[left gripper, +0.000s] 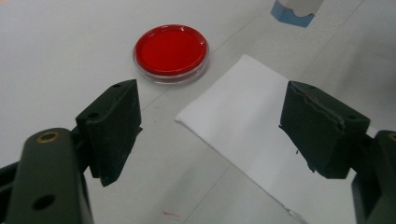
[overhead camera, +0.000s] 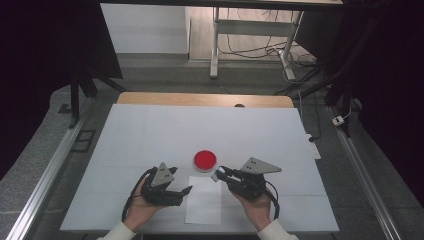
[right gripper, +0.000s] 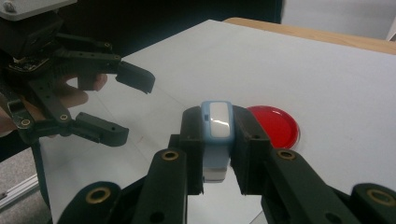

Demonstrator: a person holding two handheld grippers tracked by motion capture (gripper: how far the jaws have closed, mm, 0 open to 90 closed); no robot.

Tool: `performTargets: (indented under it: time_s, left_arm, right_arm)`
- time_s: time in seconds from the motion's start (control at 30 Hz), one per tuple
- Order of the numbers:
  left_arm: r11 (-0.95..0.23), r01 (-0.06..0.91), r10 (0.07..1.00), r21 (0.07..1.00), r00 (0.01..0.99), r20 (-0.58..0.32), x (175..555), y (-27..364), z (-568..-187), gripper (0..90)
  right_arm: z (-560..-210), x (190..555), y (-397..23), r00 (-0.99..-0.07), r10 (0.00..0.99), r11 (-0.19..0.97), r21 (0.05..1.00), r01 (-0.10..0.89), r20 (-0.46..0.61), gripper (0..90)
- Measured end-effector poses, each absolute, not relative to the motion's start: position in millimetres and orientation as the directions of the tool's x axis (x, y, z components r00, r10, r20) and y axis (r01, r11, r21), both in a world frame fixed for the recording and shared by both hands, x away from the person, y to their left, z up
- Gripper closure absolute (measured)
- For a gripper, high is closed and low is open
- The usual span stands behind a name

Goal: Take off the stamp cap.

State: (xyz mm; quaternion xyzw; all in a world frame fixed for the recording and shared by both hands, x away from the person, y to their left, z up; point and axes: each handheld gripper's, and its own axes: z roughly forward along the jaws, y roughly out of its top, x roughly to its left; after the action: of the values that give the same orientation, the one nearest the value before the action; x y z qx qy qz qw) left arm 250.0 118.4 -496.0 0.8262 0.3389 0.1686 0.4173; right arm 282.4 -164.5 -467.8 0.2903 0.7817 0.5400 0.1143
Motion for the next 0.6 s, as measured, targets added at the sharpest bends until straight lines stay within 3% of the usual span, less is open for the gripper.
performTargets:
  time_s: [0.6]
  left_arm:
    - [-0.435, 0.408, 0.681, 0.803, 0.732, -0.003, 254, 96, -493, 20.8]
  right_arm:
    - [-469, 282, -162, -0.807, 0.575, 0.249, 0.911, 0.329, 0.134, 75.2]
